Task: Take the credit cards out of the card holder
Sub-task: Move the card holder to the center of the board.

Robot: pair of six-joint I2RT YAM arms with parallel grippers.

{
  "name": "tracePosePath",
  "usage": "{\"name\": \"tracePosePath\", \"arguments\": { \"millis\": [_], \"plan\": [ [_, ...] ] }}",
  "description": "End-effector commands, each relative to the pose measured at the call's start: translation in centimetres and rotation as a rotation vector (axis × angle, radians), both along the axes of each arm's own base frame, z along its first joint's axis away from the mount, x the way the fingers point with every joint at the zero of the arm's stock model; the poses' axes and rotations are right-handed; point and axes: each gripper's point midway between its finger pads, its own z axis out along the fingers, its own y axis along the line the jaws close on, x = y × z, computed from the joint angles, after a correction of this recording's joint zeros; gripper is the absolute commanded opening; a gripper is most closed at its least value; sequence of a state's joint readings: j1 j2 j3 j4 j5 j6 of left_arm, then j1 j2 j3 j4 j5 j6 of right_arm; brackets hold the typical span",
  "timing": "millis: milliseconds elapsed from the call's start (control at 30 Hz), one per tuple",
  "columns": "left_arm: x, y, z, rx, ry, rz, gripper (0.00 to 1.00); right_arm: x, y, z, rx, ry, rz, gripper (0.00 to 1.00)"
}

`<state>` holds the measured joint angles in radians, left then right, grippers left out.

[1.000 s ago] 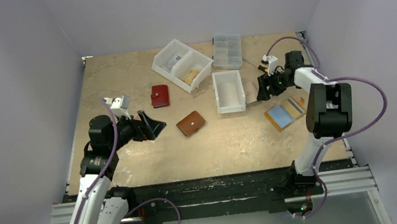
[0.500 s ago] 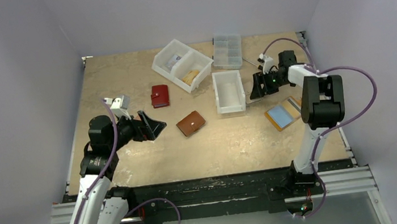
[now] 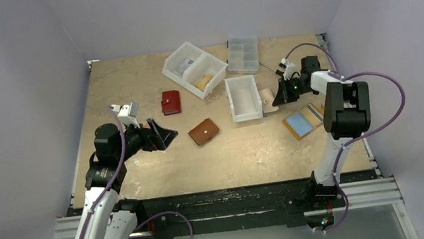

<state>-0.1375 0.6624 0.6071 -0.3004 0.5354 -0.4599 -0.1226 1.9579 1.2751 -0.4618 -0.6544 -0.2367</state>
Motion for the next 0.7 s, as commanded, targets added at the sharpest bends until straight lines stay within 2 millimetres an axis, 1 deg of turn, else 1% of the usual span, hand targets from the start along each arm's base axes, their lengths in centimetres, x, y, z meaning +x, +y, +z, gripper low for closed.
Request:
{"name": "tracePosePath", "arguments": {
  "millis": [0, 133, 267, 333, 467, 500, 567, 667],
  "plan": [
    [0.1, -0.3, 1.0, -0.010, -0.056, -0.025, 0.99, -2.4, -0.5, 1.3, -0.015, -0.005, 0.040, 0.02],
    [0.0, -0.6, 1.1, -0.016, -0.058, -0.041, 0.99, -4.5, -1.2, 1.9, -0.057, -0.008, 0.083, 0.00],
    [-0.3, -1.0, 1.1, -0.032, -0.058, -0.075, 0.99, -7.2, -2.2, 2.2, -0.112, 0.010, 0.129, 0.00],
    [-0.7, -1.7, 1.4, -0.056, -0.067, -0.123, 0.99, -8.7, -2.7, 1.9, -0.152, 0.031, 0.164, 0.00],
    [-1.8, -3.5, 1.4, -0.097, -0.041, -0.208, 0.97, -12.1, -3.5, 1.0, -0.228, 0.069, 0.263, 0.00],
    [-2.1, -4.1, 1.4, -0.109, -0.031, -0.222, 0.97, -12.8, -3.4, 1.1, -0.231, 0.064, 0.295, 0.00],
    [-3.1, -5.9, 1.5, -0.127, -0.022, -0.266, 0.95, -14.2, -2.6, 1.3, -0.217, 0.058, 0.365, 0.00],
    [-4.3, -8.2, 1.2, -0.142, -0.003, -0.282, 0.94, -16.0, -0.5, 1.3, -0.213, 0.046, 0.481, 0.00]
  ]
}}
